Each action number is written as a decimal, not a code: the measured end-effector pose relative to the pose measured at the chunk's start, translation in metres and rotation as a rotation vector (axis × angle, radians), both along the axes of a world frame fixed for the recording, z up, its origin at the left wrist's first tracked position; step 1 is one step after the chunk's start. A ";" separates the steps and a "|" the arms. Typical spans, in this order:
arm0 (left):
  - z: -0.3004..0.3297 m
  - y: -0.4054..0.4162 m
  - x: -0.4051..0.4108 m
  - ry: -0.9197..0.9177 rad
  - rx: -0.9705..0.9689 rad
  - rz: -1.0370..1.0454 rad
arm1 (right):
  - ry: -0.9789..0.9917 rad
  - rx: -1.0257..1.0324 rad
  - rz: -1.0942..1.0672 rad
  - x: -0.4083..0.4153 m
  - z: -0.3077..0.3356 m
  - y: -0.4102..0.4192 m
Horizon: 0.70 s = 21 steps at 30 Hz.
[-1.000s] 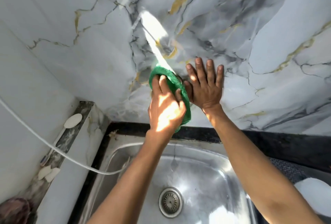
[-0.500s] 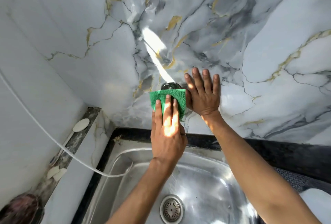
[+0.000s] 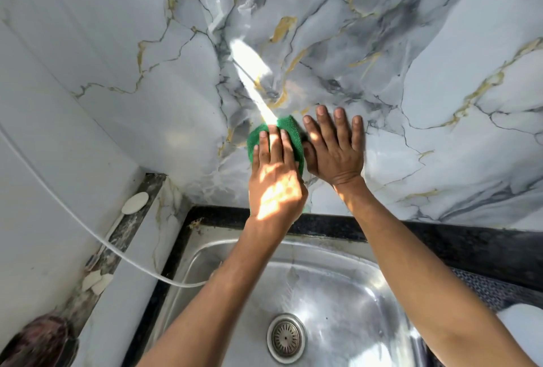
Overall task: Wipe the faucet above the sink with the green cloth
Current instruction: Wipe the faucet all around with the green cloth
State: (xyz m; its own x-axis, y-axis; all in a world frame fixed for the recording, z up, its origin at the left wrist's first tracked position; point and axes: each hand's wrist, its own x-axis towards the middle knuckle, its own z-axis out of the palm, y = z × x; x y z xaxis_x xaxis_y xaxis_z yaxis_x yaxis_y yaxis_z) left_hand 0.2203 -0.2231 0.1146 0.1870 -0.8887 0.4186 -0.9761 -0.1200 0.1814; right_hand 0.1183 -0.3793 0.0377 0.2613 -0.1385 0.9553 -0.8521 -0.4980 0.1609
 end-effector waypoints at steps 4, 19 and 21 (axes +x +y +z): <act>-0.013 0.019 -0.002 -0.099 -0.110 -0.036 | -0.002 -0.011 -0.014 -0.001 0.001 0.003; -0.130 0.043 0.005 -0.140 -0.594 -0.093 | 0.002 -0.013 -0.003 -0.001 0.001 0.003; -0.125 0.044 0.000 -0.114 -0.600 -0.080 | 0.010 -0.010 -0.011 -0.001 -0.001 0.004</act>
